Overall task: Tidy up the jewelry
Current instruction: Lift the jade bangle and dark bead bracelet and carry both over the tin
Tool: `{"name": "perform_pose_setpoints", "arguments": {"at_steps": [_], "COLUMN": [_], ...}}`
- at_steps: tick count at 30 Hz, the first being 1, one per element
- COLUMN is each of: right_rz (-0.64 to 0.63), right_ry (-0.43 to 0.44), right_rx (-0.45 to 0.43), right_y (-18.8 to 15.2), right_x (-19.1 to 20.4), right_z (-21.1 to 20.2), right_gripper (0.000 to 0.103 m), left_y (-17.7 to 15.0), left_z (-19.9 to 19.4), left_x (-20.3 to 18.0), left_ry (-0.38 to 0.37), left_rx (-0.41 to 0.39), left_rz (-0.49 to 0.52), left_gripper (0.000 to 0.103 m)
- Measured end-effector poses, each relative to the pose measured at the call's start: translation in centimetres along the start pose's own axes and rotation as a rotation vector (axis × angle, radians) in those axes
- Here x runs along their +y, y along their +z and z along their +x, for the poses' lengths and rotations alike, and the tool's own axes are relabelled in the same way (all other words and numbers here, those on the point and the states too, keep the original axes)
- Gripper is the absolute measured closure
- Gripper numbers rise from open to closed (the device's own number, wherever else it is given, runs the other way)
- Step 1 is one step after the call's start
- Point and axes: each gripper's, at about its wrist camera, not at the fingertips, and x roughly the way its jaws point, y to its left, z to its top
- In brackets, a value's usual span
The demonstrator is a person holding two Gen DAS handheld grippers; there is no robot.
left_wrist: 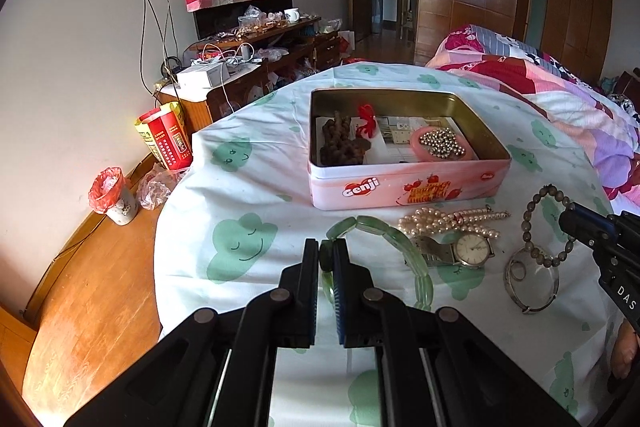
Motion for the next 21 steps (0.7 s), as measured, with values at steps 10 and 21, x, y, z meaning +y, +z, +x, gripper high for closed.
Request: {"name": "perform_pose_setpoints", "arguments": {"at_steps": [10, 21], "right_rz": [0.004, 0.002], "right_ry": [-0.003, -0.009], "right_rx": [-0.013, -0.024], "right_y": [0.24, 0.43], "right_x": [-0.19, -0.28], "right_z": [-0.30, -0.54], "right_gripper": [0.091, 0.091], "left_y": [0.38, 0.72], "left_z": [-0.61, -1.01], "left_x": [0.25, 0.27], "left_ry": [0.000, 0.001], "left_rx": [-0.018, -0.032], "left_rz": [-0.014, -0.022], "left_gripper": [0.097, 0.097]}}
